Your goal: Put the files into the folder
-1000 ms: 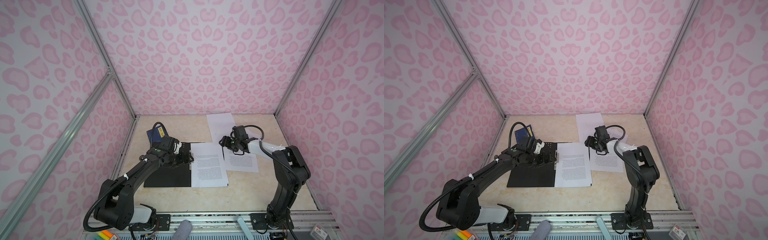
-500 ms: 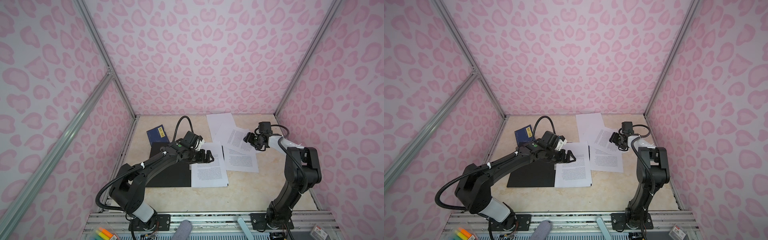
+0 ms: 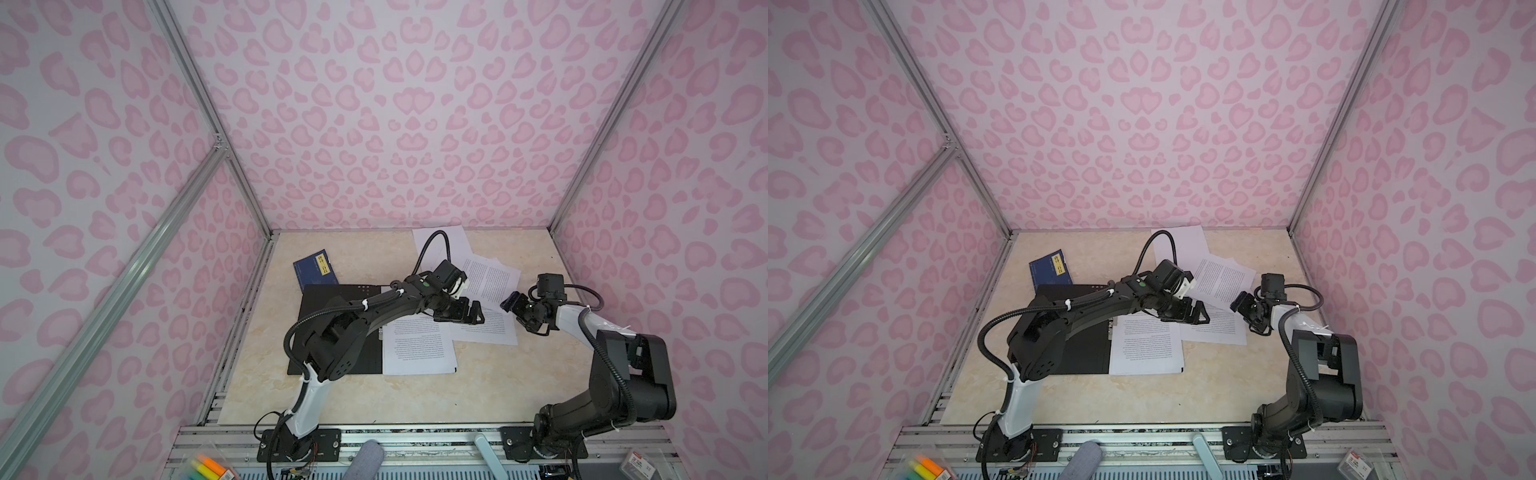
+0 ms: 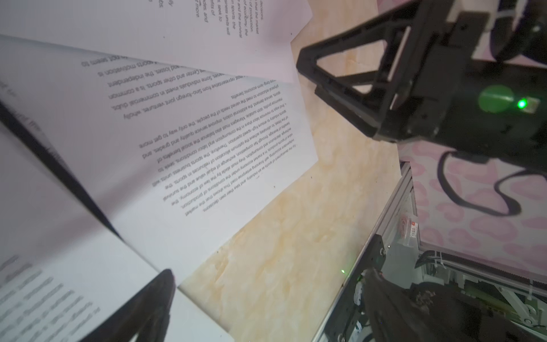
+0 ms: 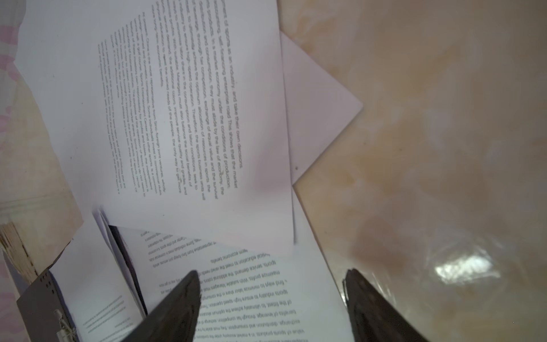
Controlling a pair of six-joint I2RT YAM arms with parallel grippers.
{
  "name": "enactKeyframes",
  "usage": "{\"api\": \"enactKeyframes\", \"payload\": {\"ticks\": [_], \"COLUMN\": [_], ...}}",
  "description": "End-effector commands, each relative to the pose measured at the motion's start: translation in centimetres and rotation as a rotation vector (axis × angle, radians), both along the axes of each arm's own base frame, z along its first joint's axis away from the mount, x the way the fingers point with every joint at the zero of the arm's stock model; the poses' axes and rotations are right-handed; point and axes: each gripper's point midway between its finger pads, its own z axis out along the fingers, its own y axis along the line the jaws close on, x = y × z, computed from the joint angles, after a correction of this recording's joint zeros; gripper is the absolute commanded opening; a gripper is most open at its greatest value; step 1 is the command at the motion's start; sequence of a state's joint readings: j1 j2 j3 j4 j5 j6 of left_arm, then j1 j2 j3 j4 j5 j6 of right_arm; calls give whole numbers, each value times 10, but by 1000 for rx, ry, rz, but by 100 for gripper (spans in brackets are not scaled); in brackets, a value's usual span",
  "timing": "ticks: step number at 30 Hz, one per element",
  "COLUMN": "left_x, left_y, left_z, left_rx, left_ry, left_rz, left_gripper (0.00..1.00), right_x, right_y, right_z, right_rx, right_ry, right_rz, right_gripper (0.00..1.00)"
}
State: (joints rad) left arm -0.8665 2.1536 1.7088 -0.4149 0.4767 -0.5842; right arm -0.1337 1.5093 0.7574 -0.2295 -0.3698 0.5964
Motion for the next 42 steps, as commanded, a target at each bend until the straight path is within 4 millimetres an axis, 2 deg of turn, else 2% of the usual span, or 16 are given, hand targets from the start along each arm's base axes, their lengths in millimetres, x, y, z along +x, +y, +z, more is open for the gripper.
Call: {"api": "enactKeyframes", "payload": {"ticks": [1,7,12,17,22,26,30,39,42], "left_x": [4,4,-3,-18,-33,-34,-33,-31,-30], "left_y": [-19,-41,-42,-39,-38,-36,-34,-25,-14], "left_z": [-9,-39,-59,-65,-70,-75,-79,-85,-89], "left_rx": [-20,-11,19,38,52,64,75,89,117], "left_ry": [10,63,99,115,129,132,132,126,112], "left_rz": [-19,-32,-40,-65,-95,-90,-87,-90,-97], "left_gripper": [100,100,99,99,100,100,100,100,100], "right_x": [-8,-25,-34,-37,-27,-20,-17,-41,-38], "right_y": [4,2,-5,-3,2,3,15,47,47], "right_z": [4,1,-7,-19,-25,-28,-24,-20,-15], "right_rx": [47,71,77,106,142,160,239,444,454], "right_ry": [-20,-17,-19,-15,-17,-17,-42,-34,-54], "right_rz": [-8,-9,-23,-16,3,11,29,49,56], "right_gripper": [82,91,90,87,85,84,84,88,89]}}
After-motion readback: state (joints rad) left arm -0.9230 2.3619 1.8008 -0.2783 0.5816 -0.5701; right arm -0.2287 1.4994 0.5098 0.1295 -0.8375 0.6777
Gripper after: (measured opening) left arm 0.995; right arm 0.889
